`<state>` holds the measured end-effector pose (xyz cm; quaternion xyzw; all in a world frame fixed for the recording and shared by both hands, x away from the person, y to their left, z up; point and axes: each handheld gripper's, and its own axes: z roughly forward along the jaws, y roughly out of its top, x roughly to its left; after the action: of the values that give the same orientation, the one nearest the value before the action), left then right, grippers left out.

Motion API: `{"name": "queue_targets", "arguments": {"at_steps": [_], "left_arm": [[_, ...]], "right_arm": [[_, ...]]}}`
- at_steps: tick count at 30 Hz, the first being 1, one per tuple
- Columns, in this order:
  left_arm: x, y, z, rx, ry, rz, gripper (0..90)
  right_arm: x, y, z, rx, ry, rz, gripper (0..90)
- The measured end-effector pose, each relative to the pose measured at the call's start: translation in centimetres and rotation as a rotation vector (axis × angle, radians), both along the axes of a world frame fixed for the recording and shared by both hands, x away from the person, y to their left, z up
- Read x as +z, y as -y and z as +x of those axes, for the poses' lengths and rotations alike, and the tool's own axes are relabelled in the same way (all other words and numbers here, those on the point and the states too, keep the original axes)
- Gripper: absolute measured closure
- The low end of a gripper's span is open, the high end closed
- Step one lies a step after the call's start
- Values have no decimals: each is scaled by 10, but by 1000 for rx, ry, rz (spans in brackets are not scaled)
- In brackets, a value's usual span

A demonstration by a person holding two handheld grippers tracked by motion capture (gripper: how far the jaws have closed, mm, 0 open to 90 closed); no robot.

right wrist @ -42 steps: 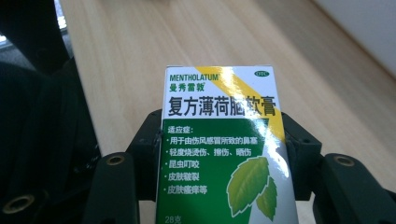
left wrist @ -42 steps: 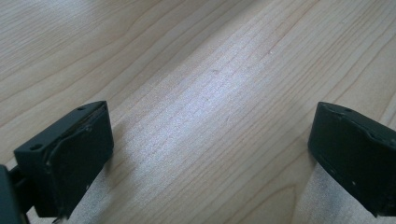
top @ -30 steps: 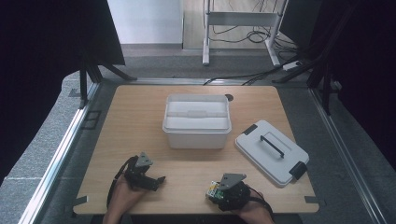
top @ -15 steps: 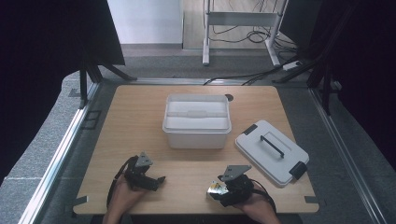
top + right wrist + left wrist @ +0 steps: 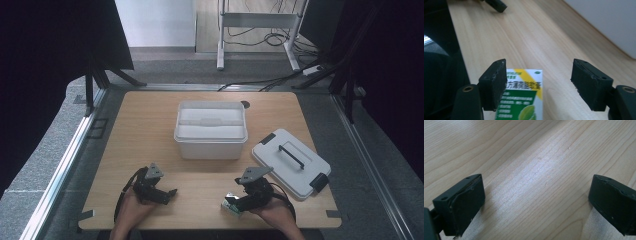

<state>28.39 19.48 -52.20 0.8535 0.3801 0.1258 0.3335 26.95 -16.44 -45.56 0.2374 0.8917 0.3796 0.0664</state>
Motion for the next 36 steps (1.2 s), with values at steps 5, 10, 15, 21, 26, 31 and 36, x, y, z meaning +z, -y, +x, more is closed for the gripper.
{"name": "queue_targets", "arguments": {"at_steps": [5, 10, 15, 21, 26, 31, 36], "left_arm": [[0, -1, 1, -11, -1, -1, 0], [2, -1, 4, -18, -19, -28, 10], [15, 2, 11, -51, -1, -24, 0], [42, 7, 35, -76, 45, -35, 0], [61, 14, 54, -115, 81, -15, 0], [69, 17, 73, -140, 69, -12, 0], [75, 22, 94, -163, 61, -22, 0]], "right_arm": [[3, 4, 13, -40, 10, -2, 220], [4, 9, 24, -79, 14, -2, 151], [5, 15, 42, -142, 37, 0, 45], [8, 20, 64, -187, 55, 15, 0], [9, 21, 83, -213, 62, 40, 0], [7, 19, 97, -227, 65, 43, 0], [7, 18, 112, -242, 65, 65, 0]]}}
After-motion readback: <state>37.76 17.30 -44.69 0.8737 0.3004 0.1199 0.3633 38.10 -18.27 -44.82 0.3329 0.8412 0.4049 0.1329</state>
